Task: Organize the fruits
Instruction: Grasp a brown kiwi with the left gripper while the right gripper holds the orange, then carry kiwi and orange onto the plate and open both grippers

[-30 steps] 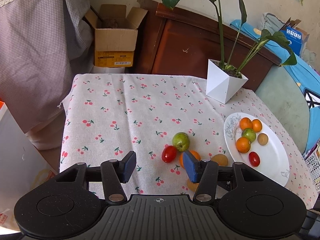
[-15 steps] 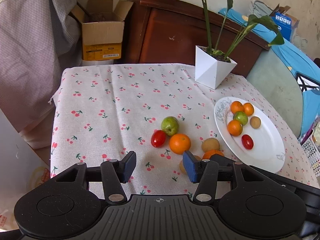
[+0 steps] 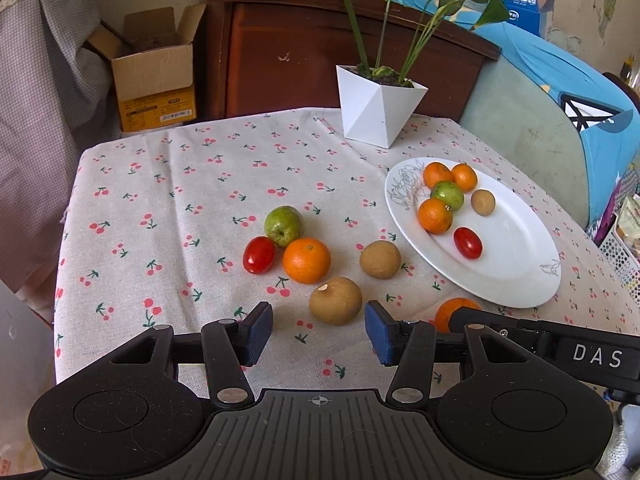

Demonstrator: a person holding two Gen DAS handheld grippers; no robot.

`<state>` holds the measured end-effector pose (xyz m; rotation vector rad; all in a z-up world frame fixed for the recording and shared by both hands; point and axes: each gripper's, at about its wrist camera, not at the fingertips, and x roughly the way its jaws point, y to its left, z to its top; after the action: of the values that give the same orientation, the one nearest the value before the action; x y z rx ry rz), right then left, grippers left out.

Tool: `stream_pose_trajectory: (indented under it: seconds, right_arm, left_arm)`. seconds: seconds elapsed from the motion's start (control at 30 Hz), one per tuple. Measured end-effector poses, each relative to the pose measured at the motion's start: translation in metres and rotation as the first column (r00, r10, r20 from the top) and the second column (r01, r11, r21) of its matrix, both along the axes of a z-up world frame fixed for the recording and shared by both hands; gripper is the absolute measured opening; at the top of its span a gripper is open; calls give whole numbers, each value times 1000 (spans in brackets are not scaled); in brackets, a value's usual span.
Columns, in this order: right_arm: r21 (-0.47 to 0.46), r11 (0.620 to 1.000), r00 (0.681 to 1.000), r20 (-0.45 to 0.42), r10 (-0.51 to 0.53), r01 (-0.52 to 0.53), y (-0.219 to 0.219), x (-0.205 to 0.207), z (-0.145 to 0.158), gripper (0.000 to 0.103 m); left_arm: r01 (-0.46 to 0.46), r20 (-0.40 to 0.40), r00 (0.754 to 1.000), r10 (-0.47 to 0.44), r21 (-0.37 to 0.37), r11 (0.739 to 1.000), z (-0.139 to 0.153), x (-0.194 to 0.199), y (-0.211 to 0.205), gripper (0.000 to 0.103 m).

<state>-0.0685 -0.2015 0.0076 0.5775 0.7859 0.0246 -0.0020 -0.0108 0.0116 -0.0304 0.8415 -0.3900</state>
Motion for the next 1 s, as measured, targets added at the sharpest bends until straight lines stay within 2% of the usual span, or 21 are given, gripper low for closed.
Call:
stream_pose_trajectory:
  seconds: [0.33,0.6,1.0]
  right_arm:
    - [32,999,1000,-3,-2,2,0,3,-4,32]
    - [26,1000,1000,0,9,-9,3,6,-6,32]
    - [33,999,1000,28,-1,1,0,4,3,31]
  left_arm:
    - [22,47,999,-22,12,1000,-3,-2,-11,42]
    - [34,70,997,-36,27,999,-5,-3,-16,27]
    - [30,71,997,-30,-3,1000,5,-7,-16,27]
